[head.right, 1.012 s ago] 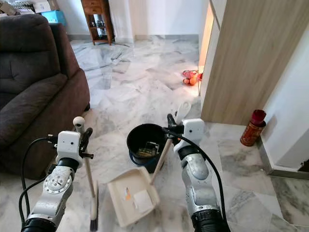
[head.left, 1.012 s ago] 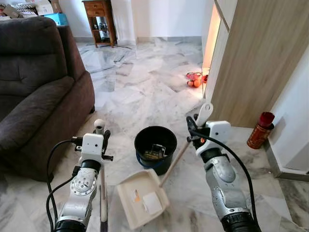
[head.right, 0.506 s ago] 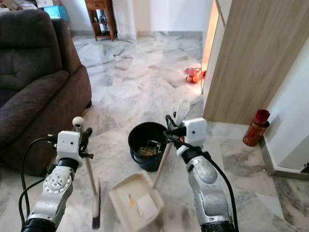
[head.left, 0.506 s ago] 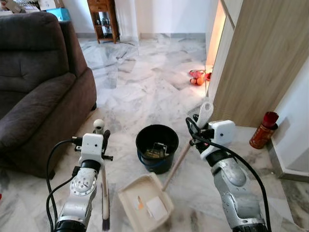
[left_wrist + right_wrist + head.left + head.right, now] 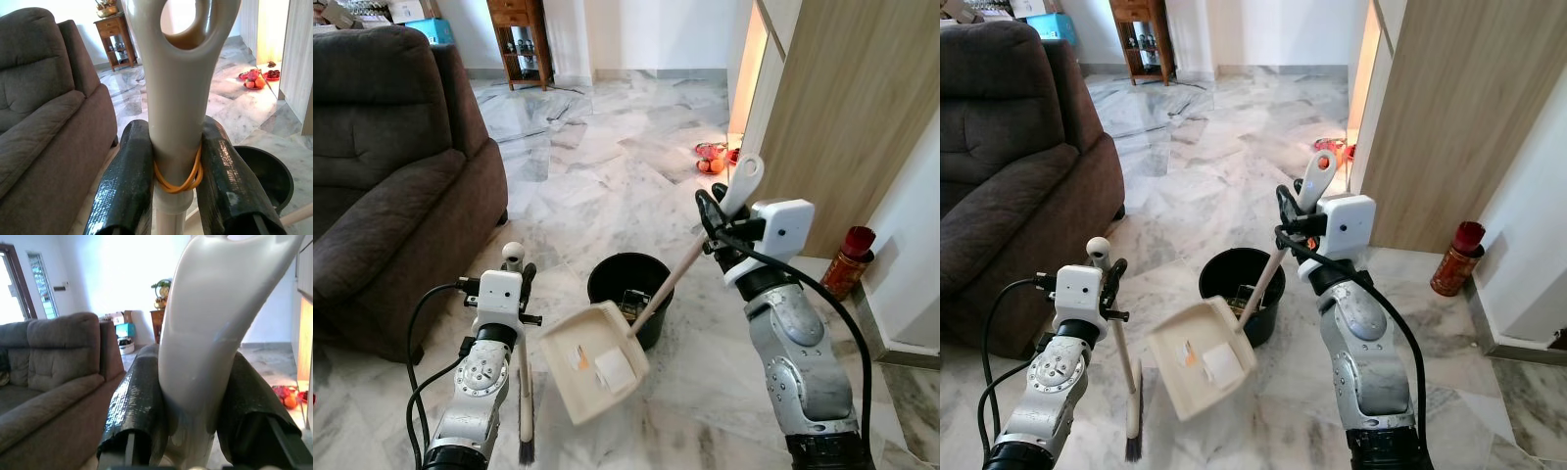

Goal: Sweep floor

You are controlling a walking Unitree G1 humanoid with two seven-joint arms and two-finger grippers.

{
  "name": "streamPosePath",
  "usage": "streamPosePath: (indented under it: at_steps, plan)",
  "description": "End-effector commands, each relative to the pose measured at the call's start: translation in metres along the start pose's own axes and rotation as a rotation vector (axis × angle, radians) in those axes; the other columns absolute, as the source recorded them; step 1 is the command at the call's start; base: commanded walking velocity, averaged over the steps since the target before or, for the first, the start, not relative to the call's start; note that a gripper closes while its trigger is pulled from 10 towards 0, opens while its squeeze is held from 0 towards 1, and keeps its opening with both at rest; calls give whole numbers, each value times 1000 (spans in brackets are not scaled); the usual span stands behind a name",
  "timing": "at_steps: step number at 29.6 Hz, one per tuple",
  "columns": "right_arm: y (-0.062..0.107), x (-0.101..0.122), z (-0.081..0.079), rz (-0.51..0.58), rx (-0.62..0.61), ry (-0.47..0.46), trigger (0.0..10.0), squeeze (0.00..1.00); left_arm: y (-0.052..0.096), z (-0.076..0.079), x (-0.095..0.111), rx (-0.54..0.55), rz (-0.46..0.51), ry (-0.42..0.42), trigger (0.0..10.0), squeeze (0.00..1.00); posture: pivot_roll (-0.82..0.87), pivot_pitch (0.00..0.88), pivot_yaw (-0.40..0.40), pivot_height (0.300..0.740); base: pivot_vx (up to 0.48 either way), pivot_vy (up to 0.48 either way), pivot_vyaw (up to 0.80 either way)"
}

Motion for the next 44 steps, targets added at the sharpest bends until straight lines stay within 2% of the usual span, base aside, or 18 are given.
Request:
streamPosePath:
  at_steps: [1,5,13,20,37,44]
  plan:
    - [-4,17,-8,63,29,-12,10000,0,-2,-7,6,20,31,-19,10000,0,109,0,65,740,0,0,0]
    - [-9,34,-10,125,11,-10,10000,0,-2,-6,7,17,36,-26,10000,0,108,0,65,740,0,0,0]
    - [-15,31,-14,158,-19,10,10000,0,0,-9,7,42,43,-33,10000,0,122,0,58,740,0,0,0]
    - [-22,53,-16,277,-47,19,10000,0,2,-11,5,49,43,-41,10000,0,115,0,60,740,0,0,0]
    - [-25,49,-25,288,-24,15,10000,0,2,-12,5,62,45,-47,10000,0,120,0,60,740,239,0,0]
    - [-25,46,-27,281,-17,5,10000,0,2,-13,5,66,43,-49,10000,0,121,0,60,740,292,0,481]
Point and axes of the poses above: a point about 5 cm out from each wrist's last joint towards the gripper, its own y axis pointing back from the gripper into the wrist, its own x axis along the axis of the wrist's last joint, z = x × y, the point moved 2 cm from there along -y, pointing out of the wrist towards the gripper, and after that the axes turned 11 degrees about -y, right-handed, at the moved point
